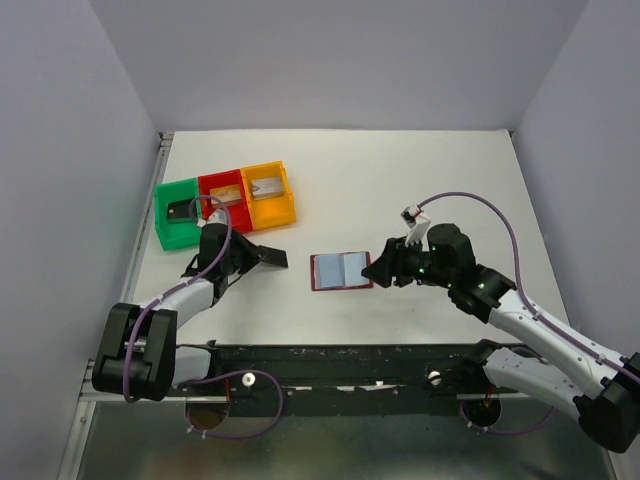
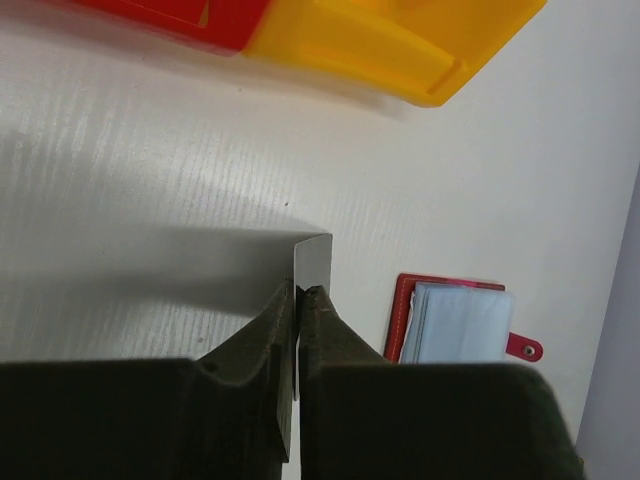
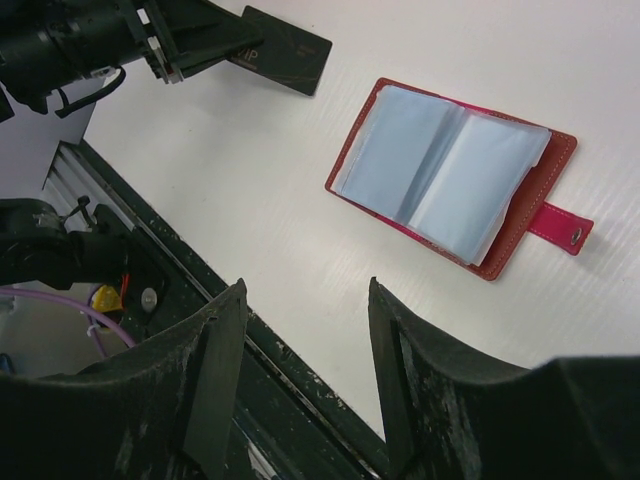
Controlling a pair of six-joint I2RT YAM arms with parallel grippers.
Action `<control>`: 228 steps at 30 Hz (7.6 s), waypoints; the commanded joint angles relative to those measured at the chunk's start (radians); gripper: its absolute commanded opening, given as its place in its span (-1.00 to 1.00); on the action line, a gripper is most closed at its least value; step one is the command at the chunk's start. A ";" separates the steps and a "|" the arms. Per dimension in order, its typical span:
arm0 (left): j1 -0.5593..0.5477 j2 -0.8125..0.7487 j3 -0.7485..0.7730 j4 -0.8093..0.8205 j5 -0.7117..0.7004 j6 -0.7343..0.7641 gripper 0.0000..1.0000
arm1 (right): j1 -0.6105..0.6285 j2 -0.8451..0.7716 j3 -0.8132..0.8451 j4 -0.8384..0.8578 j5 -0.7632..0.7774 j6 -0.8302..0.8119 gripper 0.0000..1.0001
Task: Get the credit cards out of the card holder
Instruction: Place the credit card at the center of the board, then remove the credit card from the card holder.
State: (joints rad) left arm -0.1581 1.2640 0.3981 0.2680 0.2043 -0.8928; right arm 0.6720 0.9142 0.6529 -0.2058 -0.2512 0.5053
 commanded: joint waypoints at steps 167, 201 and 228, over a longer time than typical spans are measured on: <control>-0.618 0.409 0.430 0.065 0.271 0.279 0.22 | -0.190 0.482 0.091 -0.037 -0.023 -0.017 -0.99; -0.445 0.101 0.148 -0.035 -0.158 0.118 -1.00 | -0.190 0.529 0.076 0.387 -0.367 0.105 -0.61; -0.471 0.224 0.148 0.008 -0.114 0.112 -1.00 | -0.147 0.830 0.172 0.365 -0.384 0.145 -0.13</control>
State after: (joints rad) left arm -0.6163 1.4761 0.5522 0.2466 0.0826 -0.7727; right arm 0.5129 1.7126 0.7864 0.1745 -0.6231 0.6395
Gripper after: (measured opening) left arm 0.028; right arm 0.436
